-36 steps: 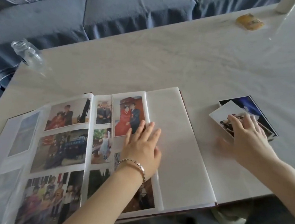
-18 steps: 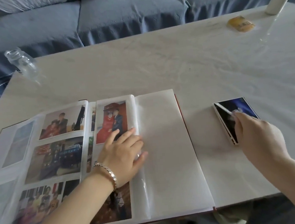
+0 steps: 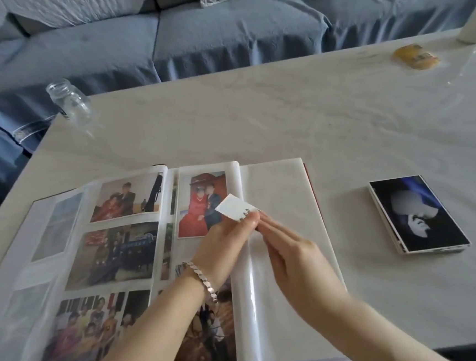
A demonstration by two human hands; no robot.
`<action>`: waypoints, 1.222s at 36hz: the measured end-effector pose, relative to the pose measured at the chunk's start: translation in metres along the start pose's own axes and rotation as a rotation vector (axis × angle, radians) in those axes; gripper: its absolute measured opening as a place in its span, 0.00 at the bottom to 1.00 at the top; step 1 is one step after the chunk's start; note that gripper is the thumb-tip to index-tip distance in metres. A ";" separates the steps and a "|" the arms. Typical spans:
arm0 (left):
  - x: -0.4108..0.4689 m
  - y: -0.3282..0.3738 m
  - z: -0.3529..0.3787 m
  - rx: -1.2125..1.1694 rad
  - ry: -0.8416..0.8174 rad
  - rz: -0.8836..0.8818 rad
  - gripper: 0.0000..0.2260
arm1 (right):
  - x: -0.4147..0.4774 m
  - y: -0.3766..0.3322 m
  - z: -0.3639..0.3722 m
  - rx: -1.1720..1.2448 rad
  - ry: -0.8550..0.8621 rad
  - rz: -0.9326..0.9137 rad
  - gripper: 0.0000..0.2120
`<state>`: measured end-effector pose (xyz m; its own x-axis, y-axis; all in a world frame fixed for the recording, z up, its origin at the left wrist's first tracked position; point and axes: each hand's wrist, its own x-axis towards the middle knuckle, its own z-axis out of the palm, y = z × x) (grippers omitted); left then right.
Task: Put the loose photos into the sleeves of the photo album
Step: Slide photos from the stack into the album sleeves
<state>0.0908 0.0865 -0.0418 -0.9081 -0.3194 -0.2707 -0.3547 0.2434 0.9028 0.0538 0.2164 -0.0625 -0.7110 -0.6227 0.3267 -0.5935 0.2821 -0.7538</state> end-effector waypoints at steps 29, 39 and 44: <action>0.041 0.024 -0.018 0.854 0.485 0.060 0.14 | -0.012 0.078 -0.011 -0.447 0.013 0.220 0.19; 0.053 0.027 -0.044 0.917 0.310 -0.105 0.12 | -0.013 0.080 -0.010 -0.426 0.049 0.197 0.17; 0.050 0.036 -0.040 0.975 0.353 -0.041 0.09 | -0.013 0.080 -0.010 -0.420 0.051 0.206 0.17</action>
<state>0.0417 0.0426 -0.0088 -0.8300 -0.5563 -0.0397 -0.5529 0.8112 0.1904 0.0120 0.2542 -0.1214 -0.8414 -0.4891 0.2297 -0.5317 0.6736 -0.5133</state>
